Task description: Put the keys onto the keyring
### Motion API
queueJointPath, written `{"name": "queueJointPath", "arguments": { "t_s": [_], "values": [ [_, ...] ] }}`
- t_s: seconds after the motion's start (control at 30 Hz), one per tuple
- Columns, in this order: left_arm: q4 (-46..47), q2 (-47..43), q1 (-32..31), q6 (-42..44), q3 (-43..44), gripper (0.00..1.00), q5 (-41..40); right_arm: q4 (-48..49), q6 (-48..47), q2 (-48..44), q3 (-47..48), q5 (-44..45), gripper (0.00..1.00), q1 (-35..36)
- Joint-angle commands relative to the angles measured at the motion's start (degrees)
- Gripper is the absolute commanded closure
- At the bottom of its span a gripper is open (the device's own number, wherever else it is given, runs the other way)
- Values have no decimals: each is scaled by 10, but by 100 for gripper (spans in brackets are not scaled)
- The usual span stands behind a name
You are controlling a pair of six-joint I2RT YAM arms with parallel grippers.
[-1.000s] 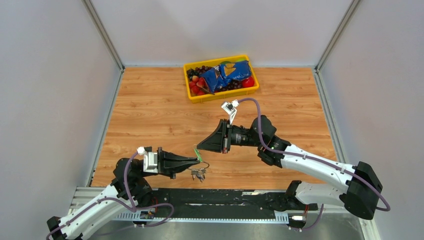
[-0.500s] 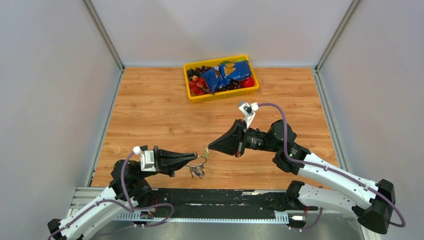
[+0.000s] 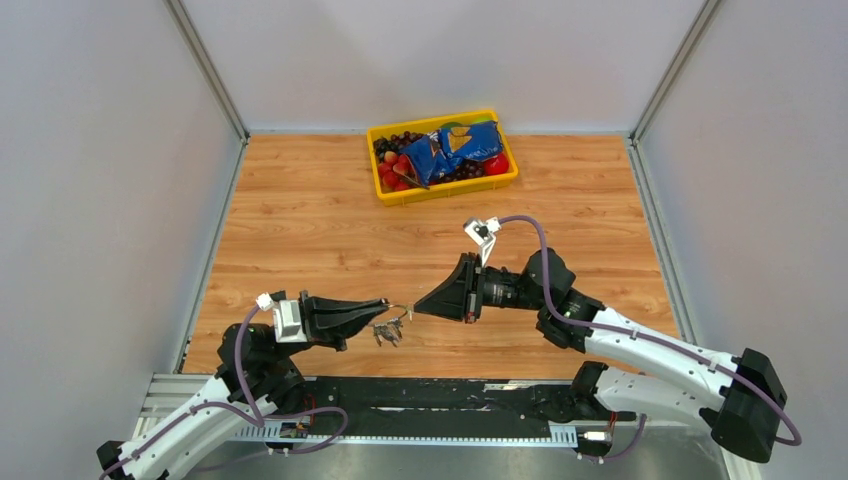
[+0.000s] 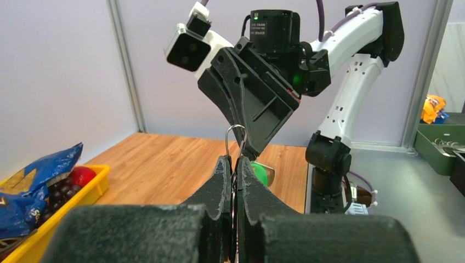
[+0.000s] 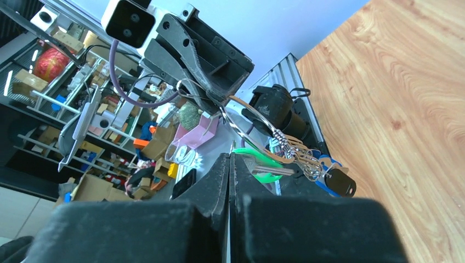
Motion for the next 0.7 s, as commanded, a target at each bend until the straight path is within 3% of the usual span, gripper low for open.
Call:
{"name": "queueJointPath", "arguments": {
  "t_s": [0.0,0.67],
  "values": [
    [17,-7,-1,9,0,99,-13,102,44,23,-1,-18,100,14],
    [37,-11,-1,19,-21,99,-73,210,117,91,16,9,100,34]
  ]
}}
